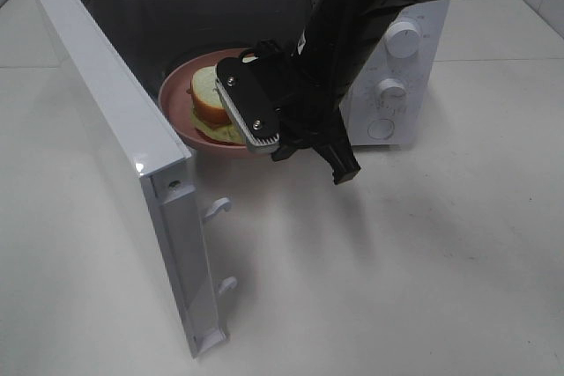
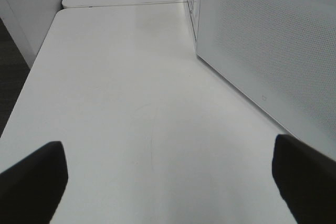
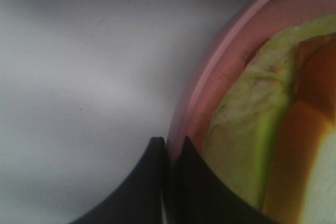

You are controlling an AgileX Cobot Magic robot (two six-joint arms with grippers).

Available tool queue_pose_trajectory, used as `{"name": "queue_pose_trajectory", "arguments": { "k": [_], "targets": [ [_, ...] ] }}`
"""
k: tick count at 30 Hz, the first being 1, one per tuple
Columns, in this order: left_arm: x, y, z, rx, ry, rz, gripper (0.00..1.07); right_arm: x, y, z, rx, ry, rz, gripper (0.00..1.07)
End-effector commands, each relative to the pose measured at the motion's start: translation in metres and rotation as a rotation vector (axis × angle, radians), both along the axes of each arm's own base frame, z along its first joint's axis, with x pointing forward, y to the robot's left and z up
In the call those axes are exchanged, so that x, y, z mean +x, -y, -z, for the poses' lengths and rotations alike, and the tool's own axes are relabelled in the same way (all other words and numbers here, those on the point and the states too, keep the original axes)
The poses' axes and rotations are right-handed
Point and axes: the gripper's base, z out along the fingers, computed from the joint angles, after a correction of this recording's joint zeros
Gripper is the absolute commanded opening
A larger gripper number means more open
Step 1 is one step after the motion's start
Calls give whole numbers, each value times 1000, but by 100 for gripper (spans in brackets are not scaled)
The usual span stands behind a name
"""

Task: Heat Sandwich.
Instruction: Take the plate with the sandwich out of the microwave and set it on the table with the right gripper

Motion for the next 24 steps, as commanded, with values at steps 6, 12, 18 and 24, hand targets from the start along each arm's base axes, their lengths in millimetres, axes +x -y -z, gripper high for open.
{"name": "queue_pose_trajectory", "arguments": {
  "k": [6, 12, 18, 24],
  "targets": [
    [-4, 0, 1, -1, 25, -3, 100, -21, 17, -19, 30, 44, 1, 0],
    [-4, 0, 1, -1, 25, -3, 100, -35, 28, -24, 31, 43, 4, 1],
    [-4, 0, 1, -1, 25, -3, 100, -47, 36, -29, 37, 39, 25, 0],
    [-4, 0, 1, -1, 25, -3, 100, -64, 50, -30, 28, 25, 49, 0]
  ]
}}
